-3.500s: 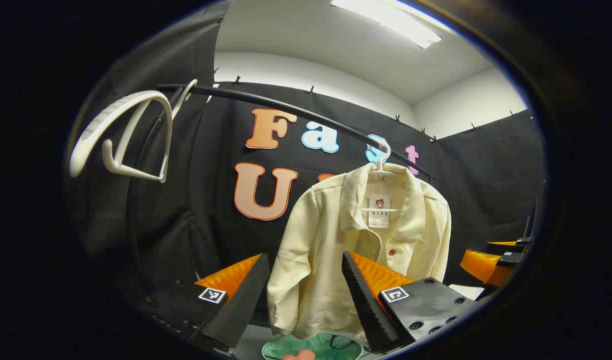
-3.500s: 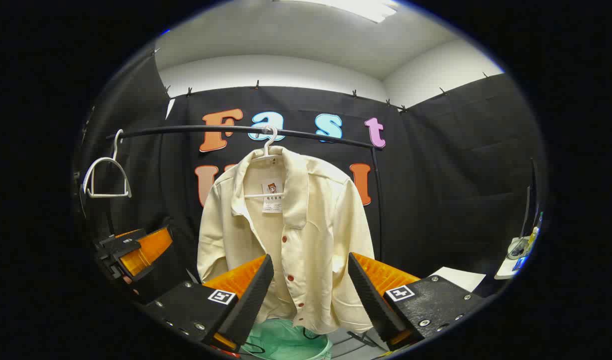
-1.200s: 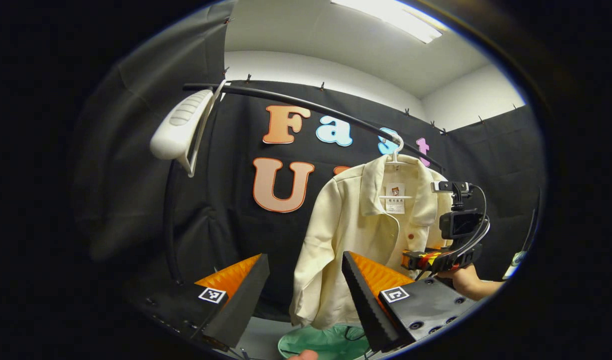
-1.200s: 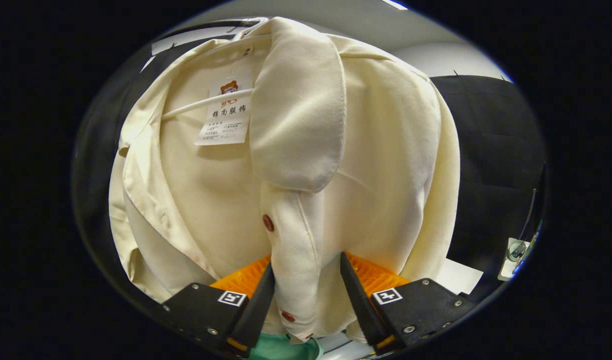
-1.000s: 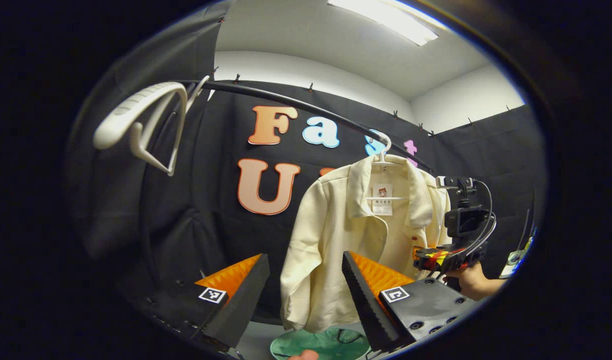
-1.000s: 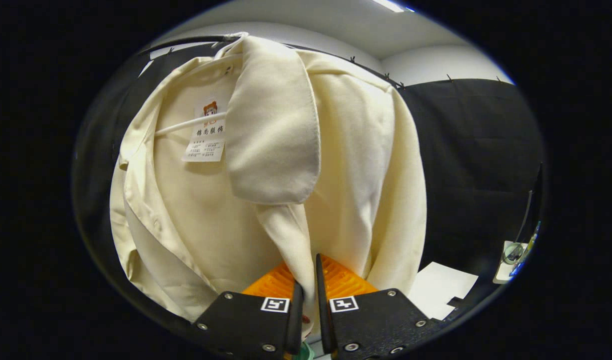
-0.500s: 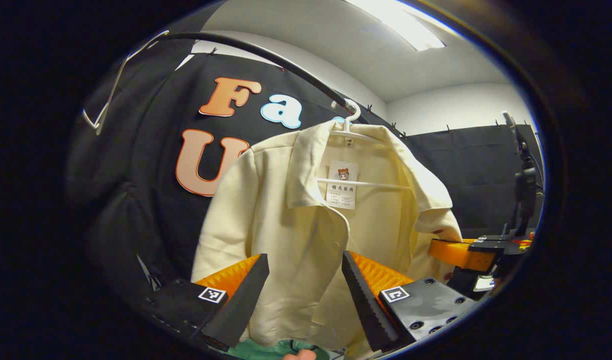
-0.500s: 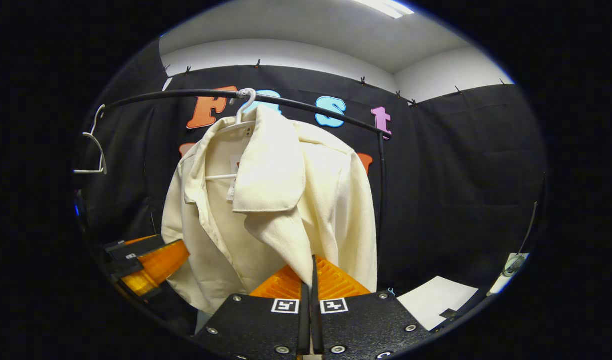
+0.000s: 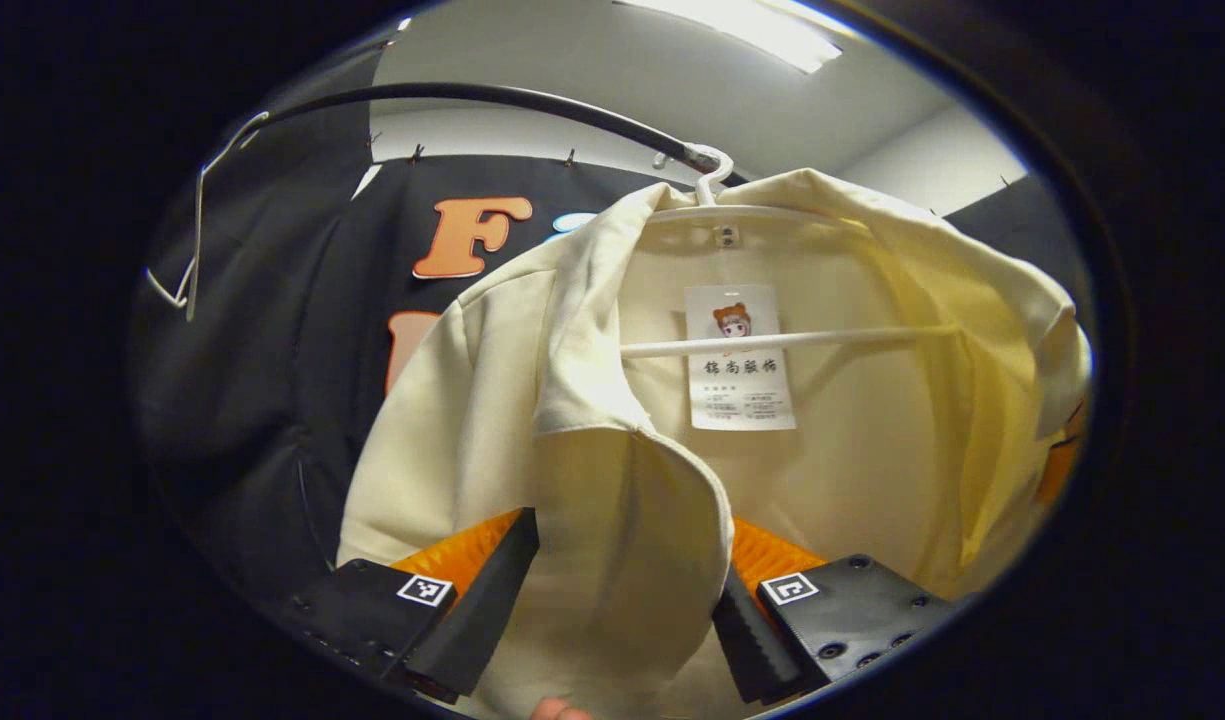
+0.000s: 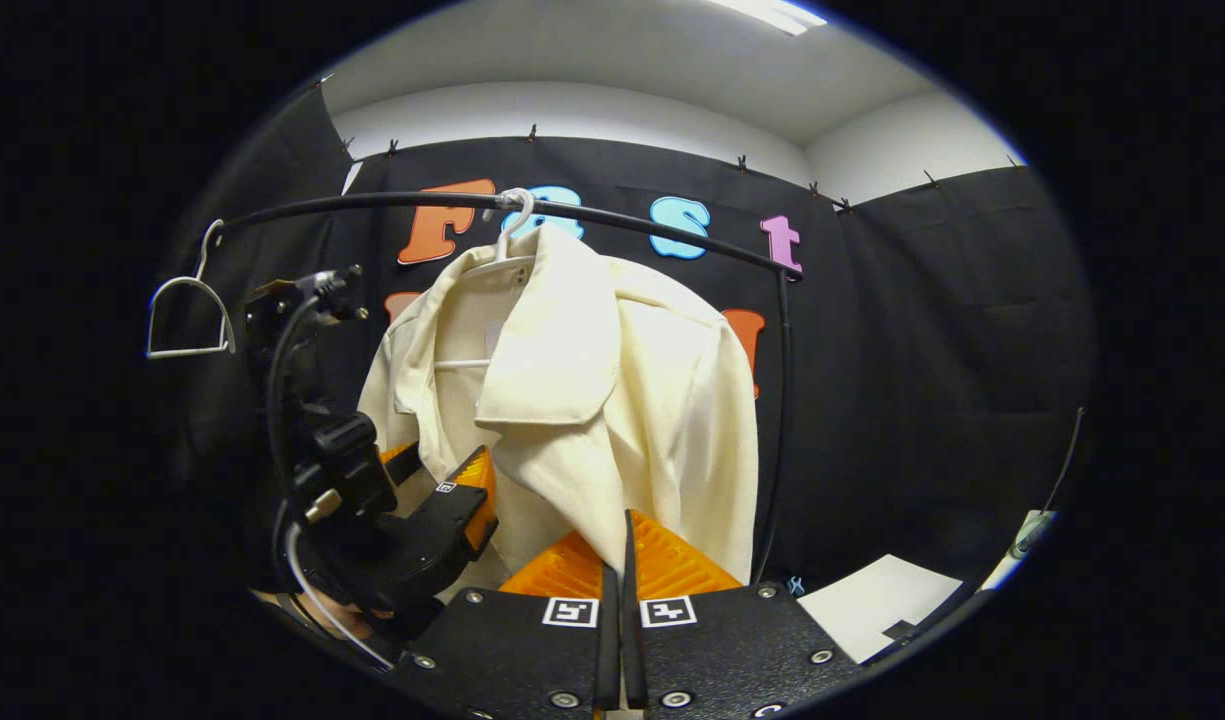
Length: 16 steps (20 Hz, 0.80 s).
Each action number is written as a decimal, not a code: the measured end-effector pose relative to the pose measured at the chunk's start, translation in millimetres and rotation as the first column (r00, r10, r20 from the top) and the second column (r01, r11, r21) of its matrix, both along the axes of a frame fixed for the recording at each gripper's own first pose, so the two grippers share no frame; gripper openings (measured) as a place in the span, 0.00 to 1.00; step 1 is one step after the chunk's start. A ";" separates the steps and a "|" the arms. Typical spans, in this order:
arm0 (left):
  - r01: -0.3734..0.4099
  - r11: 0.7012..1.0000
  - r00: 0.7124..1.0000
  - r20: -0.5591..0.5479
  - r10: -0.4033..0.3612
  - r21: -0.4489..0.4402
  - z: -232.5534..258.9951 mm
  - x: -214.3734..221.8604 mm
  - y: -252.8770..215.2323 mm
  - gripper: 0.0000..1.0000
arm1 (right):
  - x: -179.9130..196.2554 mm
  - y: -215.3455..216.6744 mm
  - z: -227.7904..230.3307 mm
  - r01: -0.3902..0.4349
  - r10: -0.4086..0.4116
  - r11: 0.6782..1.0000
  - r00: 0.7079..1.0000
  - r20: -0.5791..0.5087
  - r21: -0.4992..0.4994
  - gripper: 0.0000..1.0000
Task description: Grasp the clothes on the hanger with both hands and then place them into the laundry hamper below.
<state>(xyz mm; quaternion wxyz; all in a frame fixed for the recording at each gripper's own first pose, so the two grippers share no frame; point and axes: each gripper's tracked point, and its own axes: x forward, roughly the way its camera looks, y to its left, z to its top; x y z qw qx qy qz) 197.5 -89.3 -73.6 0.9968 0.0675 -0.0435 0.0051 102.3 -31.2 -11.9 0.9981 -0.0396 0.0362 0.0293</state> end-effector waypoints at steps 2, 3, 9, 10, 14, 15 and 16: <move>-0.013 0.999 1.000 0.008 0.013 0.050 0.4 1.0 12.0 0.94 | -1.0 -2.7 0.7 0.003 -0.003 1.000 1.000 0.004 0.000 0.01; -0.012 0.998 1.000 0.009 0.012 0.068 1.2 -2.0 17.0 0.92 | -1.5 -4.1 2.2 0.005 -0.005 1.000 1.000 0.009 0.000 0.01; -0.052 0.973 0.999 0.020 0.049 0.225 17.3 -23.4 73.6 0.13 | -8.4 -12.1 15.9 0.007 -0.006 1.000 0.999 0.039 -0.019 0.01; -0.077 0.962 0.997 0.030 0.072 0.262 22.0 -27.7 83.5 0.13 | -10.2 -16.0 20.8 0.012 -0.011 0.999 0.999 0.050 -0.030 0.01; -0.192 0.904 0.981 0.107 0.163 0.382 56.1 -28.4 118.0 0.10 | -13.3 -32.6 44.7 0.051 -0.046 0.997 0.994 0.096 -0.054 0.01; -0.221 0.883 0.974 0.136 0.180 0.414 66.5 -28.3 125.8 0.10 | -14.0 -40.1 53.3 0.068 -0.061 0.996 0.992 0.114 -0.062 0.01; -0.244 0.864 0.968 0.165 0.189 0.441 78.3 -27.1 132.3 0.10 | -15.6 -50.5 64.9 0.094 -0.083 0.993 0.987 0.138 -0.073 0.01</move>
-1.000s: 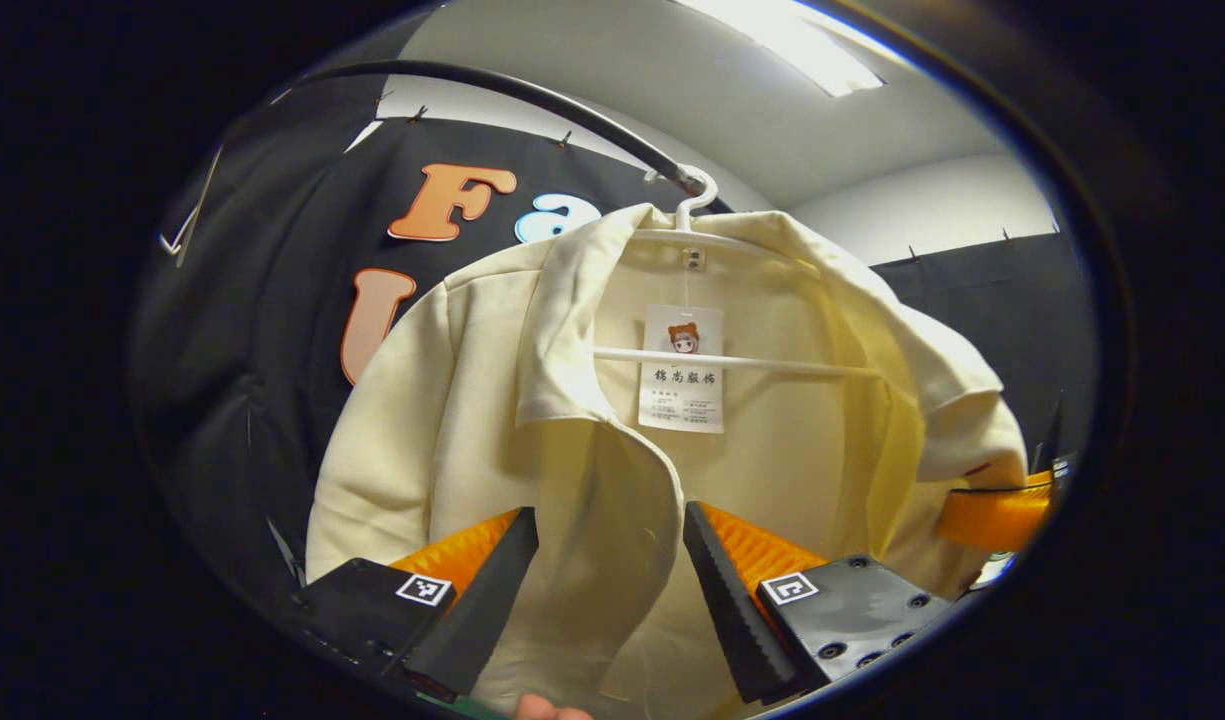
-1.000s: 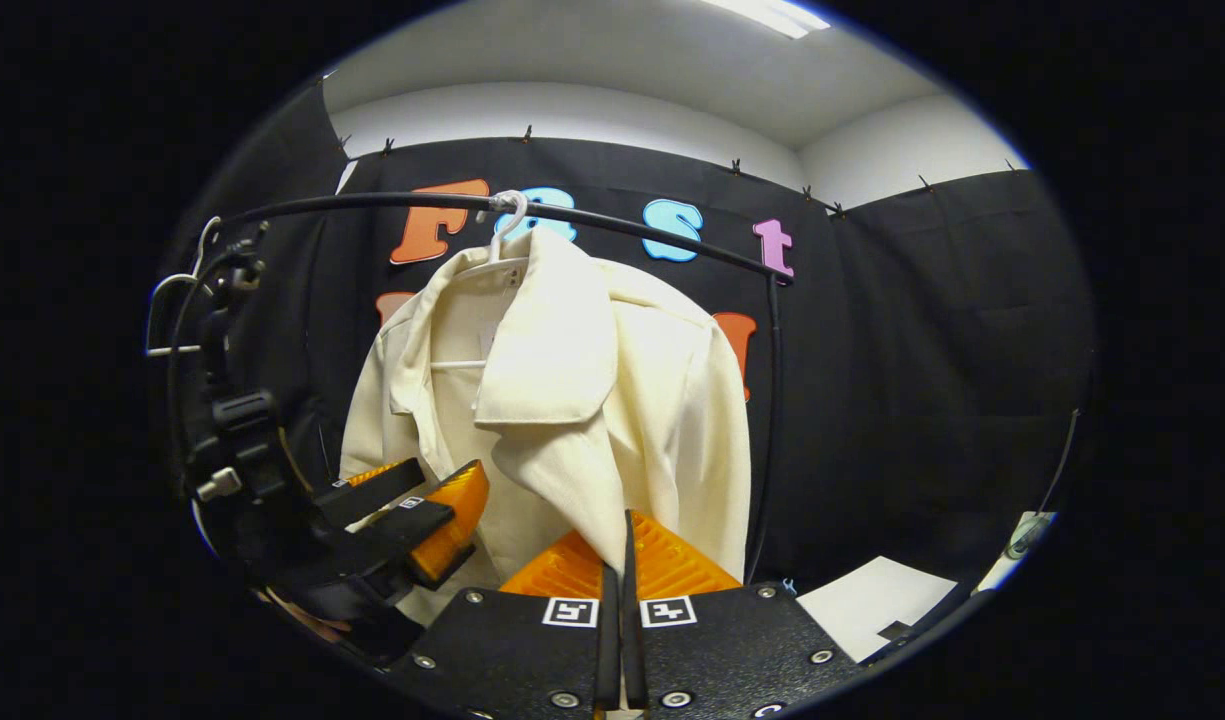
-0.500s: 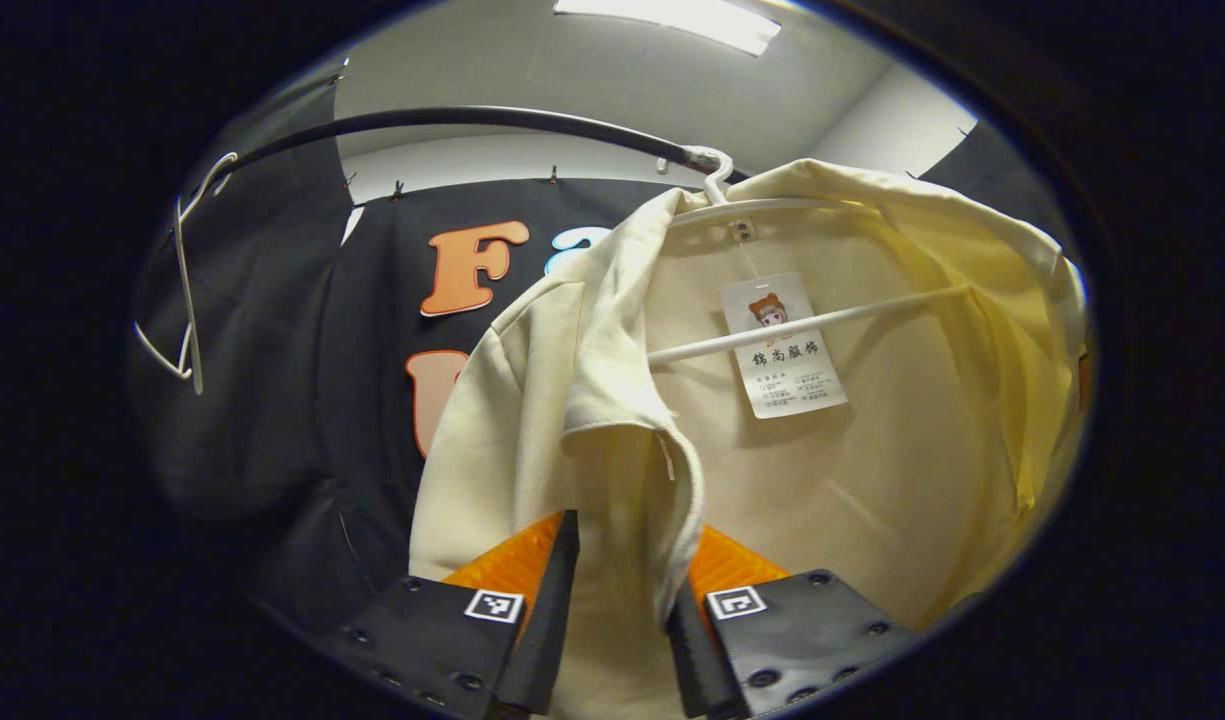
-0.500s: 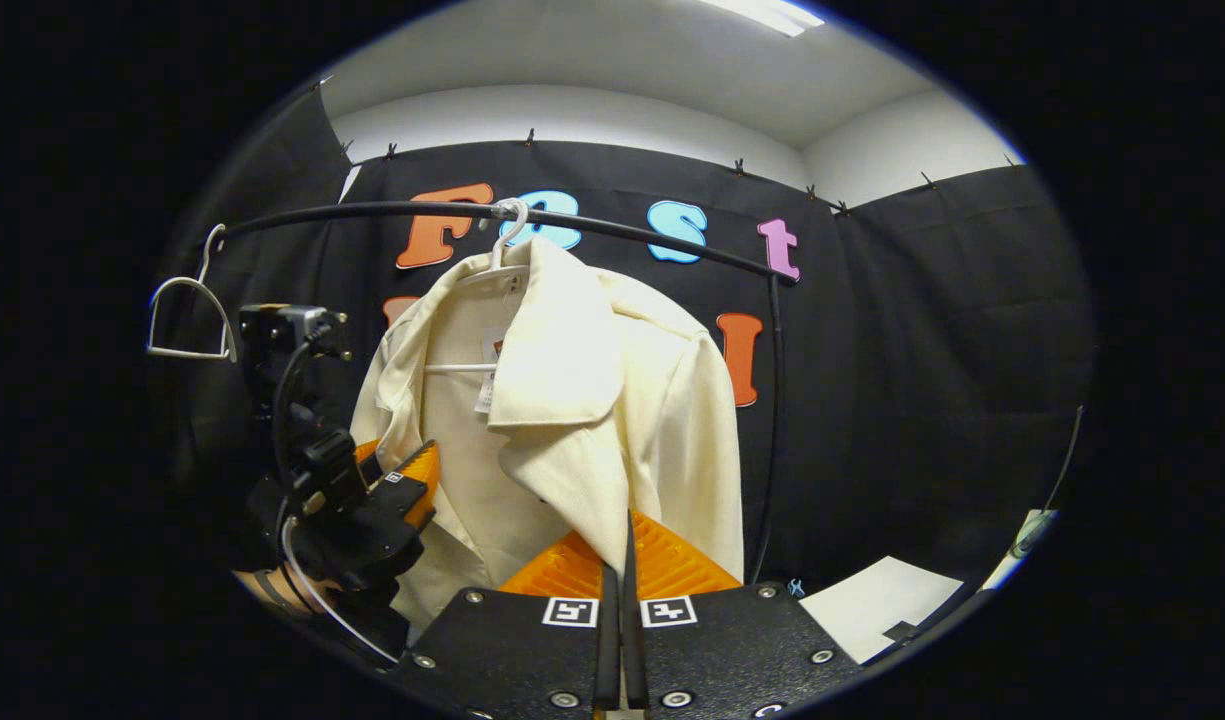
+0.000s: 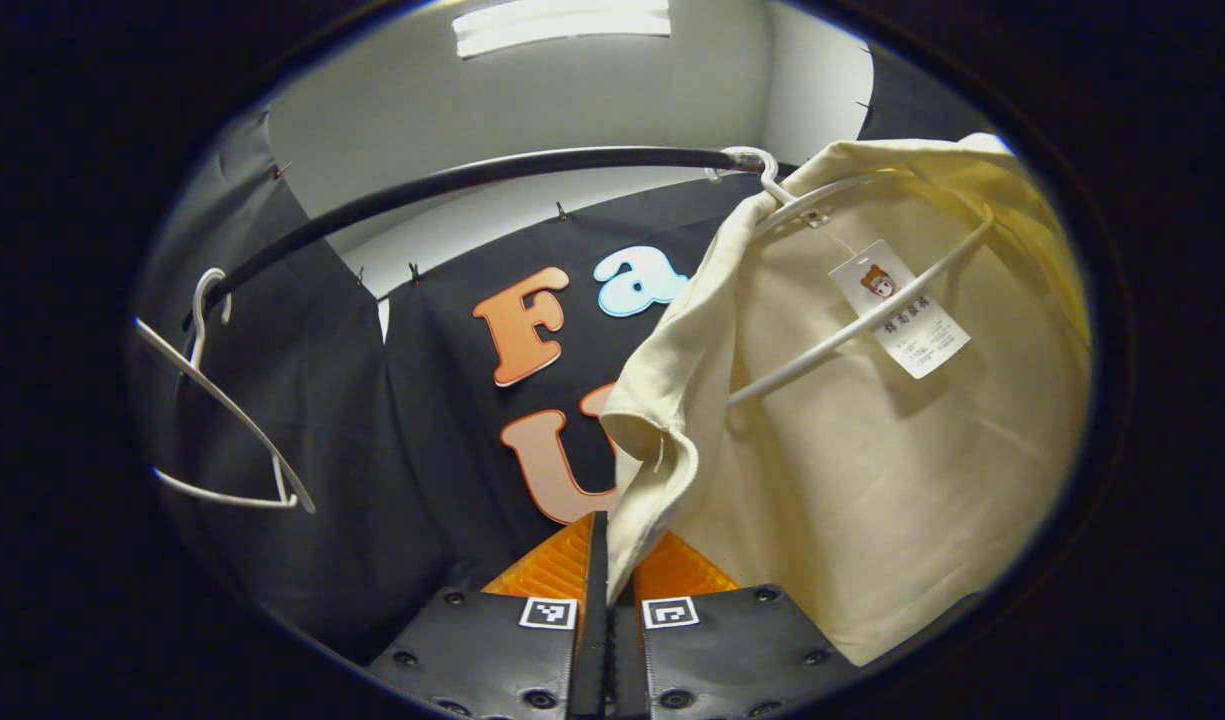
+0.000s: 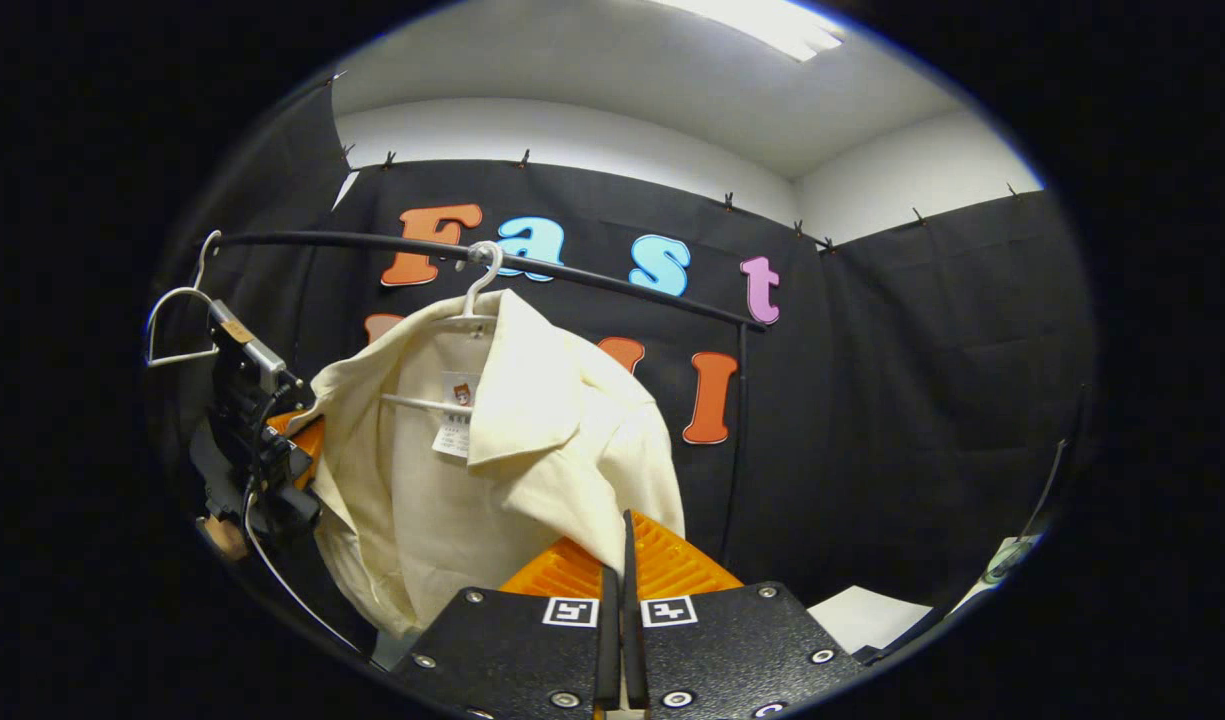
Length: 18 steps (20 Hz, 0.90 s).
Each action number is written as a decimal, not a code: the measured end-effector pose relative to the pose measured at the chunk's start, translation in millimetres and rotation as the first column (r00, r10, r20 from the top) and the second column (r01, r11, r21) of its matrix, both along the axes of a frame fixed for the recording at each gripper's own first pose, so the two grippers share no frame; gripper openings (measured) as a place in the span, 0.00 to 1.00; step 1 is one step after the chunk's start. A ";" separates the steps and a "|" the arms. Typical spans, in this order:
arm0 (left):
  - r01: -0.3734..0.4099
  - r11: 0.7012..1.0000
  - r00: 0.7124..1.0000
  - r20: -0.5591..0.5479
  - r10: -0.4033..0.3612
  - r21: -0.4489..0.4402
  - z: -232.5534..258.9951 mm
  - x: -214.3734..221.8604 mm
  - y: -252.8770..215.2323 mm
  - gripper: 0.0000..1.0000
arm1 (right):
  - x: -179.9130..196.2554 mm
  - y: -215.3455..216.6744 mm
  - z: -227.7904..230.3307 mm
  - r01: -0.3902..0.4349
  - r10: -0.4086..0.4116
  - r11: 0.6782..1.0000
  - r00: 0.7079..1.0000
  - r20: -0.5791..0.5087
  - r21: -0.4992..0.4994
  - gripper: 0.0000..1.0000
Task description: Grasp the clothes on the hanger with both hands and then place them into the laundry hamper below.
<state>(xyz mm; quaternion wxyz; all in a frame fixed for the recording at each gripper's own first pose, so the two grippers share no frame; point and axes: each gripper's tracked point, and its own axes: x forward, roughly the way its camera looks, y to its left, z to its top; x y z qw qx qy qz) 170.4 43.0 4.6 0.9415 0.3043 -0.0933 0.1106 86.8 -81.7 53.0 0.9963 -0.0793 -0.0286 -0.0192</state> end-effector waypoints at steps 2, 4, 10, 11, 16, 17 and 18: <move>-0.014 0.999 1.000 0.013 0.014 0.033 14.2 6.6 10.5 0.10 | -1.3 -20.6 25.2 0.050 -0.048 0.998 0.998 0.048 -0.026 0.01; -0.024 0.999 1.000 0.010 0.023 0.040 21.3 15.3 18.4 0.10 | 1.3 -37.9 50.9 0.084 -0.080 0.996 0.992 0.092 -0.032 0.01; -0.061 0.997 0.996 0.061 0.058 0.047 63.7 47.6 36.4 0.10 | 32.1 -88.5 128.1 0.178 -0.164 0.982 0.968 0.190 -0.059 0.01; -0.062 0.997 0.996 0.063 0.059 0.044 67.1 57.0 39.3 0.10 | 43.0 -93.1 139.1 0.177 -0.164 0.983 0.967 0.197 -0.049 0.01; -0.039 0.999 0.999 0.028 0.038 0.023 66.8 94.8 39.1 0.10 | 104.0 -111.0 166.5 0.170 -0.159 0.985 0.967 0.197 -0.038 0.01; -0.038 0.999 0.999 0.018 0.038 0.006 63.5 102.5 40.2 0.10 | 116.7 -112.4 165.6 0.169 -0.157 0.984 0.968 0.194 -0.048 0.01; -0.036 0.999 0.999 0.008 0.036 -0.011 59.2 107.5 41.4 0.10 | 130.0 -114.0 160.5 0.169 -0.158 0.984 0.971 0.182 -0.050 0.01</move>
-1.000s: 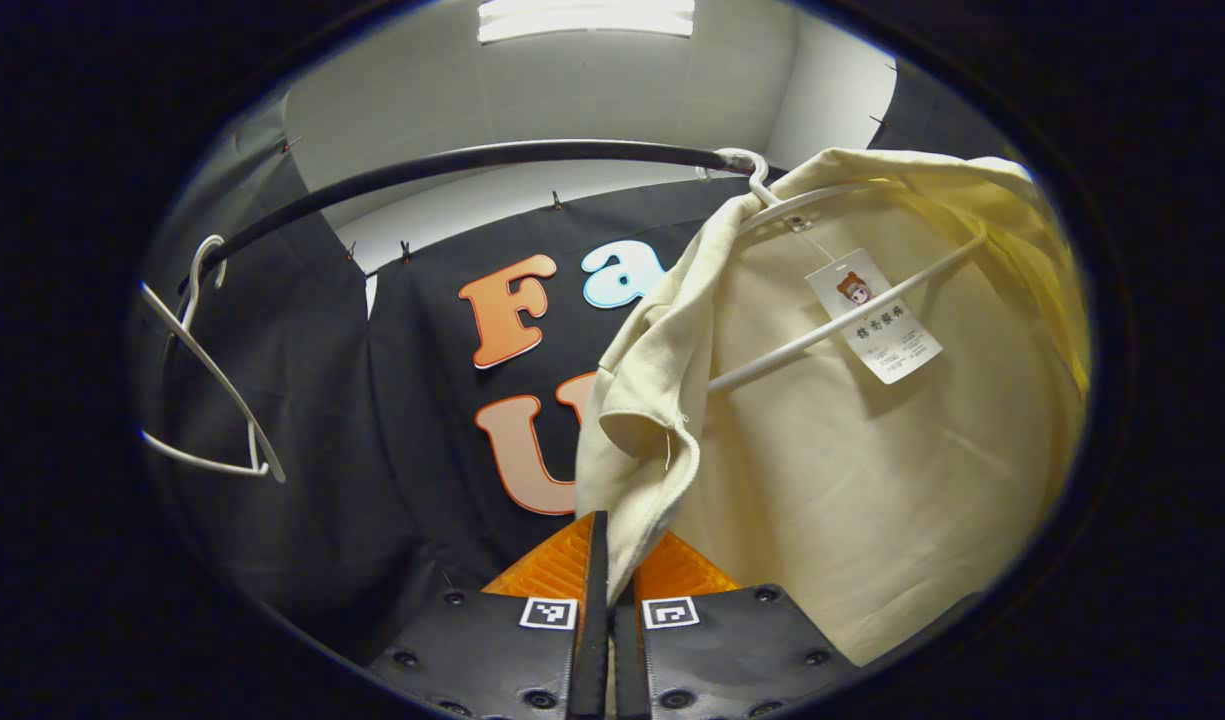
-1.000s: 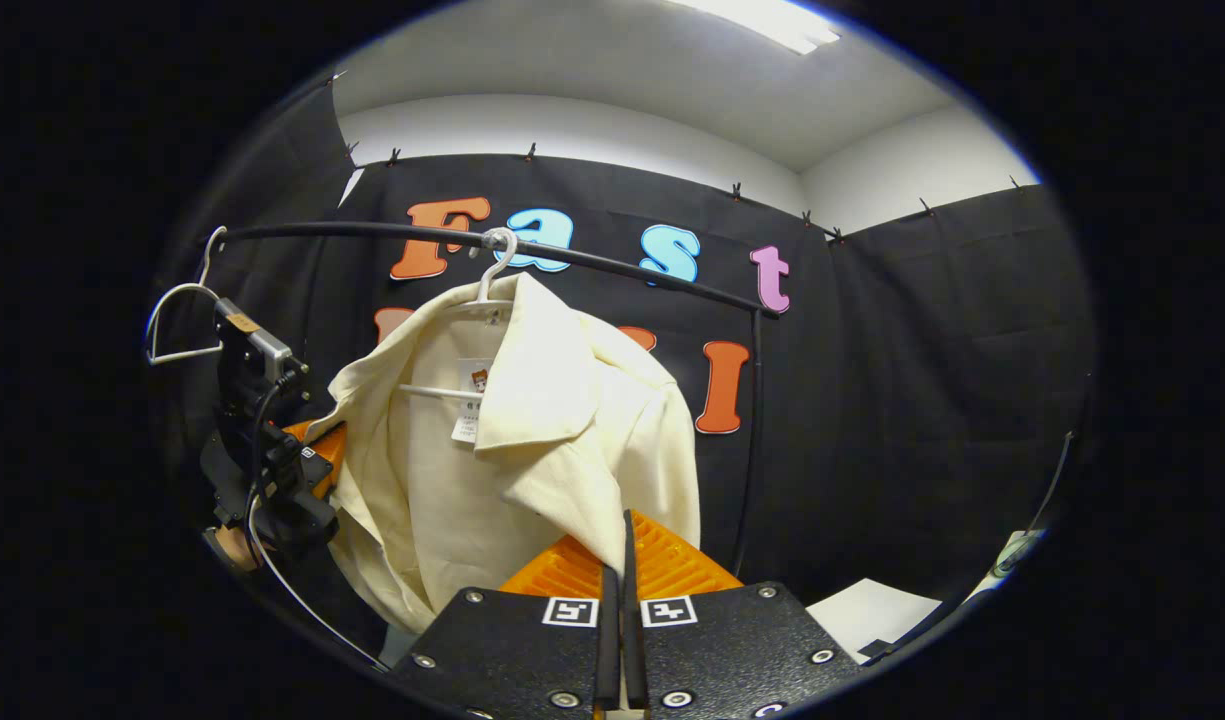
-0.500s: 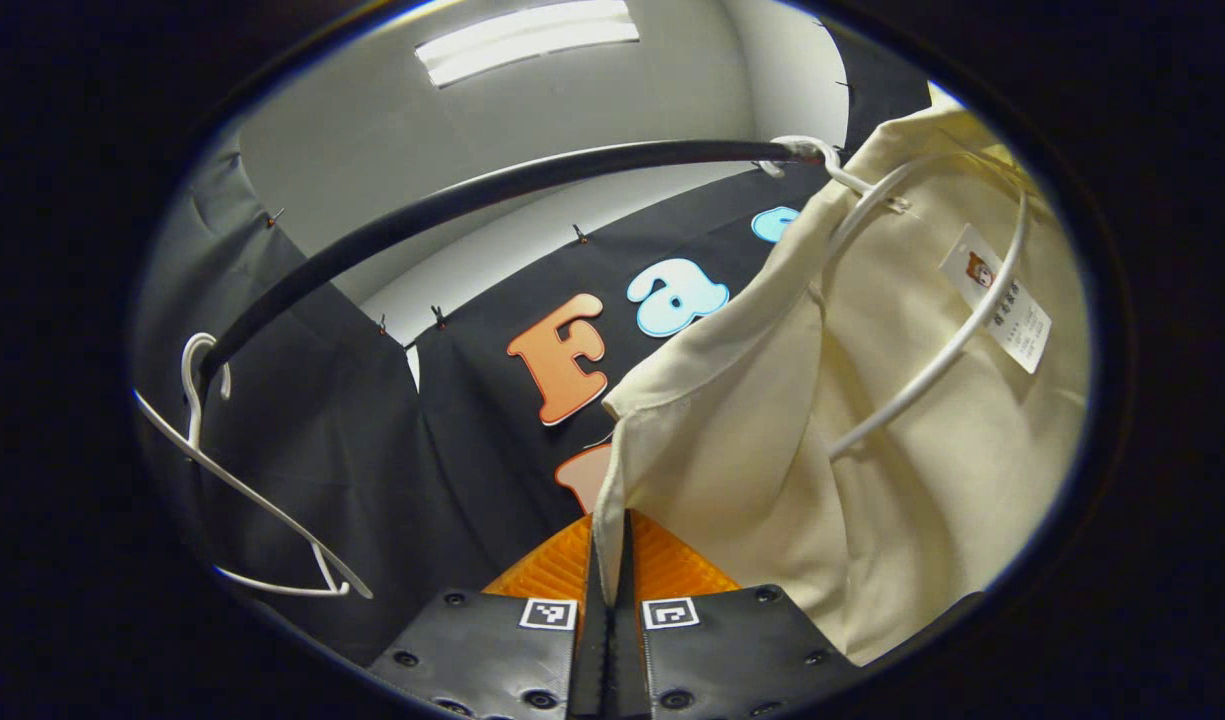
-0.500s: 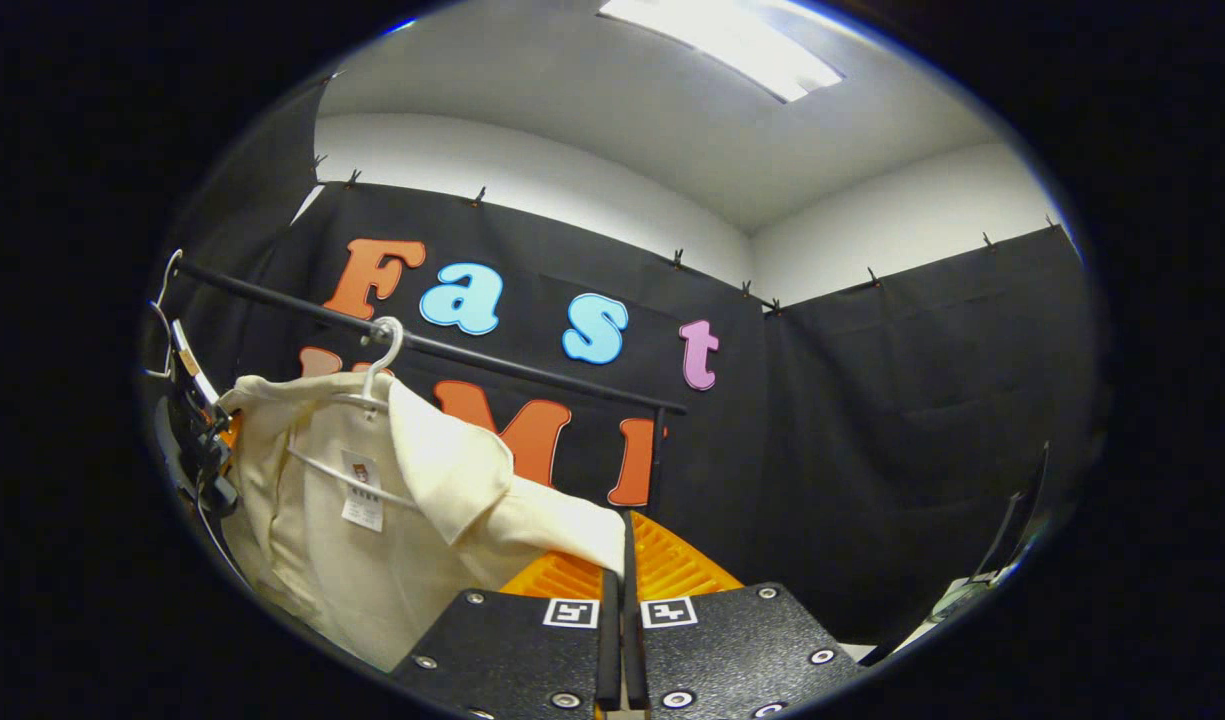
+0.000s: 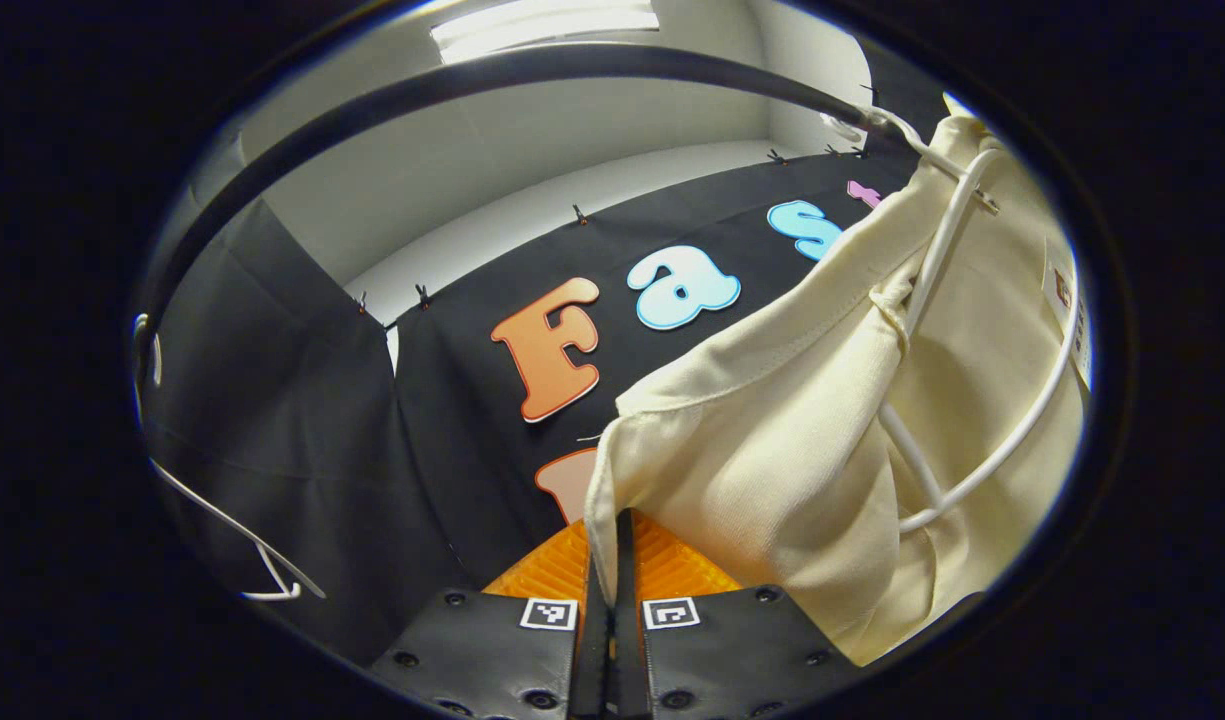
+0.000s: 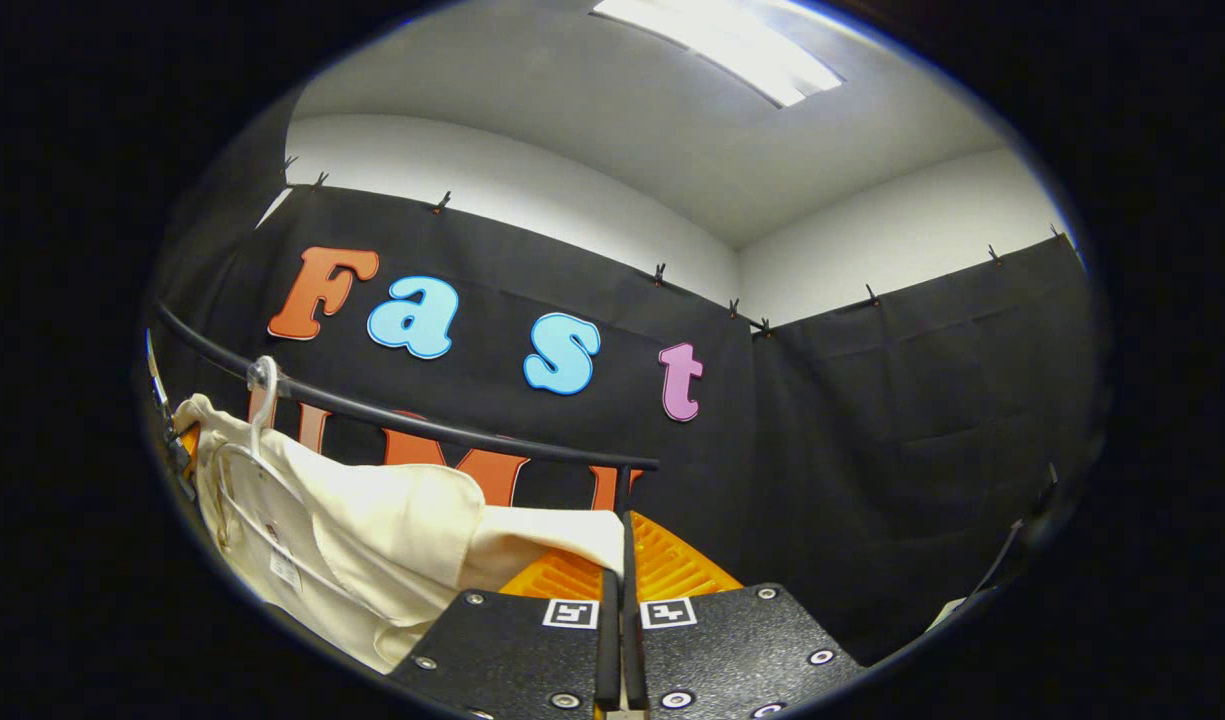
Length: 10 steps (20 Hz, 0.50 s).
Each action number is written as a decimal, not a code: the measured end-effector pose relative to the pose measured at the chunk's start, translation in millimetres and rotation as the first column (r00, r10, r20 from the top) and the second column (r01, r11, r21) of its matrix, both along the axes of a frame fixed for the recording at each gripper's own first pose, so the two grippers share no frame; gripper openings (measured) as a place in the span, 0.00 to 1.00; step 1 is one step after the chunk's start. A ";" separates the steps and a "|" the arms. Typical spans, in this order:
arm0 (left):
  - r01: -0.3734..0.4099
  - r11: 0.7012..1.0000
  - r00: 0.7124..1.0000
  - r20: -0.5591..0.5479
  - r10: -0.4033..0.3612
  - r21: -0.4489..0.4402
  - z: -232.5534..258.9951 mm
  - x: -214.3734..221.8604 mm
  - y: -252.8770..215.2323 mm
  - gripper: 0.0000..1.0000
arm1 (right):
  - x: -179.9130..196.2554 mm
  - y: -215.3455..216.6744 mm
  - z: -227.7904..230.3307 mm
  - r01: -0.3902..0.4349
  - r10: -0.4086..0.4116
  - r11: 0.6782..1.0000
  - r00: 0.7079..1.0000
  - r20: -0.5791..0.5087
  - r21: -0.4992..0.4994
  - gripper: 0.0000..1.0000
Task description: Grasp the clothes on the hanger with both hands and then place them into the laundry hamper below.
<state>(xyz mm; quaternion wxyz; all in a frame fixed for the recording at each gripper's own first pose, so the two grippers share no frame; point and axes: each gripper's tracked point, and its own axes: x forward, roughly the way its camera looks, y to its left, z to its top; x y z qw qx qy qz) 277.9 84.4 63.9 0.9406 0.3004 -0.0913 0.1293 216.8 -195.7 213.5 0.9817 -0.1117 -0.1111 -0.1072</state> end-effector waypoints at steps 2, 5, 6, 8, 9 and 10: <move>0.003 1.000 1.000 -0.026 -0.004 -0.022 -11.9 7.0 -0.3 0.10 | 25.2 -3.2 -16.5 -0.002 0.002 1.000 0.999 -0.032 0.021 0.01; -0.001 0.999 0.993 -0.121 -0.004 -0.040 -51.4 17.4 3.5 0.10 | 50.8 -12.2 -57.0 0.035 -0.029 0.998 0.994 -0.103 0.057 0.01; -0.006 0.998 0.987 -0.163 -0.005 -0.065 -72.3 19.6 6.1 0.10 | 54.1 -10.7 -69.5 0.041 -0.033 0.997 0.992 -0.125 0.063 0.01; -0.032 0.999 0.987 -0.160 0.027 -0.032 -82.1 6.1 10.6 0.10 | 56.3 -3.4 -93.2 0.035 -0.025 0.997 0.989 -0.147 0.068 0.01; -0.032 0.999 0.985 -0.171 0.030 -0.013 -87.1 4.0 8.7 0.10 | 57.6 -2.4 -105.3 0.037 -0.027 0.997 0.987 -0.157 0.061 0.01; -0.017 1.000 0.981 -0.194 0.015 -0.010 -97.6 5.2 4.8 0.10 | 61.1 -3.1 -117.2 0.040 -0.031 0.998 0.983 -0.178 0.049 0.01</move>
